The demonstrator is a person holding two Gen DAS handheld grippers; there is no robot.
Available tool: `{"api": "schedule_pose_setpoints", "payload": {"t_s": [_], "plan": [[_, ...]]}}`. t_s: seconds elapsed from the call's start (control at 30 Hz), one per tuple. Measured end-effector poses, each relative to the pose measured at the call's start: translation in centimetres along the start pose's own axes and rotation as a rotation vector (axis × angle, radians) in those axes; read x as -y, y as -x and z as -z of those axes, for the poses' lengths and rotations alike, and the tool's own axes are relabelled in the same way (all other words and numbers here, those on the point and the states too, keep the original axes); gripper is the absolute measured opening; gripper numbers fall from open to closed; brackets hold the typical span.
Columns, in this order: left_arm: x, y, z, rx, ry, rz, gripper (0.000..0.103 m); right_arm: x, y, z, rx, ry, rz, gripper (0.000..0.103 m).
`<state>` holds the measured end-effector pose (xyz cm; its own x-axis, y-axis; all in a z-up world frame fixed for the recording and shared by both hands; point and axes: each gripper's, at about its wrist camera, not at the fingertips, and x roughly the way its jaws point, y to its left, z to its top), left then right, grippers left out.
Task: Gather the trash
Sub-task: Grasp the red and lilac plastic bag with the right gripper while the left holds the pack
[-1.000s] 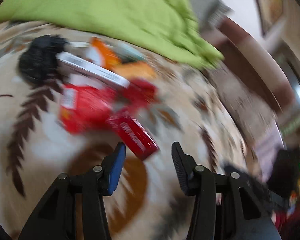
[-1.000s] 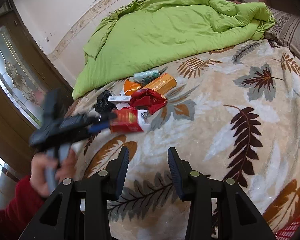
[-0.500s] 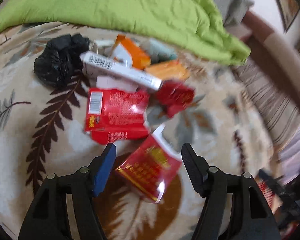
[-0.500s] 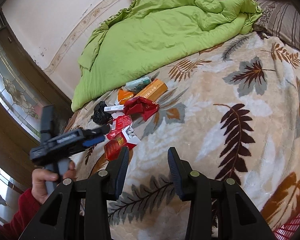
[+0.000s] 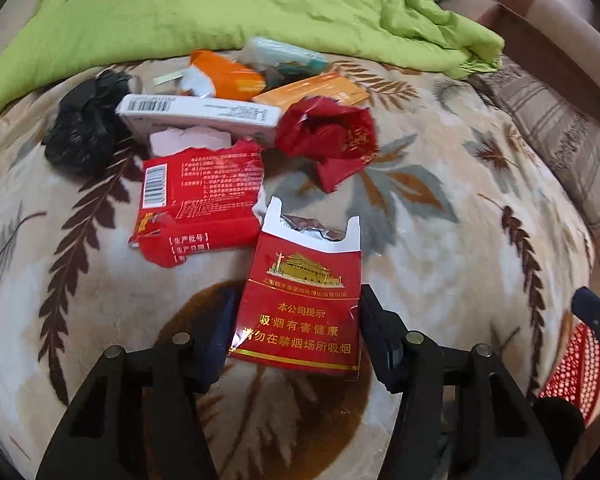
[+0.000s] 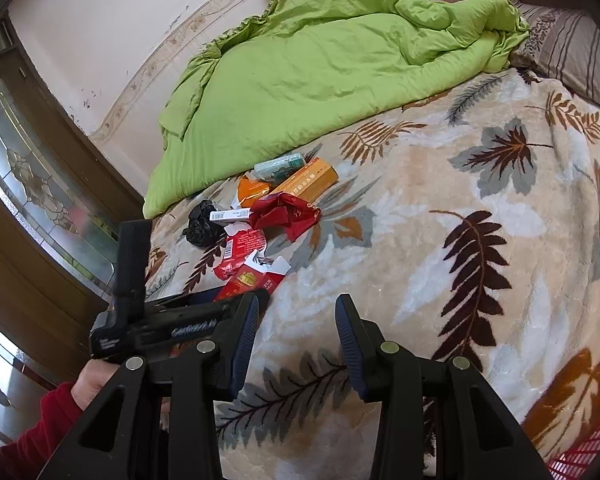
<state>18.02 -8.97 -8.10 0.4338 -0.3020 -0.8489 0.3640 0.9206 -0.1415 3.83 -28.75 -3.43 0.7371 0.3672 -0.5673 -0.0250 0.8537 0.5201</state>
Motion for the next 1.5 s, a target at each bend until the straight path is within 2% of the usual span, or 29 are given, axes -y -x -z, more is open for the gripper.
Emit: {"api": "schedule_pose_setpoints", "payload": {"t_s": [0.07, 0.13, 0.2, 0.27, 0.37, 0.43, 0.5, 0.63, 0.73, 0.83, 0.93, 0.97, 1.0, 1.07, 1.1, 1.27, 1.5], "plan": [[0.6, 0.5, 0.6, 0.028, -0.003, -0.019, 0.056, 0.1, 0.0, 0.0, -0.001, -0.004, -0.002, 0.043], [0.6, 1.8, 1.6, 0.047, 0.033, -0.001, 0.056, 0.2, -0.1, 0.0, -0.006, -0.006, -0.001, 0.043], [0.5, 4.3, 3.1, 0.111, 0.068, 0.019, 0.056, 0.2, -0.3, -0.1, -0.02, -0.006, 0.003, 0.043], [0.1, 6.1, 4.2, 0.155, 0.069, 0.003, 0.056, 0.0, -0.8, -0.2, -0.05, 0.007, 0.014, 0.044], [-1.3, 8.0, 5.5, 0.256, 0.115, -0.129, 0.056, -0.9, -2.4, -1.0, -0.121, 0.081, 0.001, 0.045], [-2.5, 8.4, 5.4, 0.281, 0.173, -0.167, 0.056, -1.8, -3.8, -2.2, -0.131, 0.165, 0.035, 0.045], [-3.4, 8.5, 5.3, 0.307, 0.213, -0.198, 0.056, -2.4, -5.6, -3.7, -0.153, 0.238, 0.029, 0.045], [-4.4, 7.8, 5.0, 0.302, 0.243, -0.223, 0.056, -3.8, -10.6, -6.2, -0.184, 0.46, 0.11, 0.049], [-4.3, 7.1, 4.8, 0.288, 0.233, -0.226, 0.056, -3.5, -14.1, -7.8, -0.208, 0.507, 0.149, 0.049], [-4.4, 6.6, 4.6, 0.281, 0.238, -0.216, 0.056, -3.4, -17.2, -9.0, -0.238, 0.539, 0.151, 0.049], [-4.5, 6.6, 4.4, 0.291, 0.237, -0.212, 0.056, -3.6, -19.6, -9.1, -0.267, 0.592, 0.167, 0.049], [-4.4, 6.6, 4.4, 0.293, 0.236, -0.217, 0.056, -3.5, -20.3, -9.1, -0.272, 0.595, 0.162, 0.049], [-4.4, 6.6, 4.4, 0.293, 0.234, -0.218, 0.056, -3.4, -20.9, -9.0, -0.279, 0.587, 0.154, 0.041], [-4.2, 6.5, 4.4, 0.294, 0.224, -0.215, 0.056, -3.4, -21.5, -8.7, -0.285, 0.561, 0.171, 0.015], [-4.1, 6.6, 4.4, 0.297, 0.219, -0.216, 0.056, -3.4, -21.3, -8.5, -0.269, 0.533, 0.161, 0.011], [-3.8, 6.7, 4.3, 0.306, 0.202, -0.208, 0.056, -3.4, -18.1, -7.5, -0.182, 0.401, 0.145, 0.009], [-3.4, 7.3, 4.5, 0.325, 0.19, -0.203, 0.056, -4.4, -12.7, -5.2, -0.165, 0.305, 0.098, 0.009]]}}
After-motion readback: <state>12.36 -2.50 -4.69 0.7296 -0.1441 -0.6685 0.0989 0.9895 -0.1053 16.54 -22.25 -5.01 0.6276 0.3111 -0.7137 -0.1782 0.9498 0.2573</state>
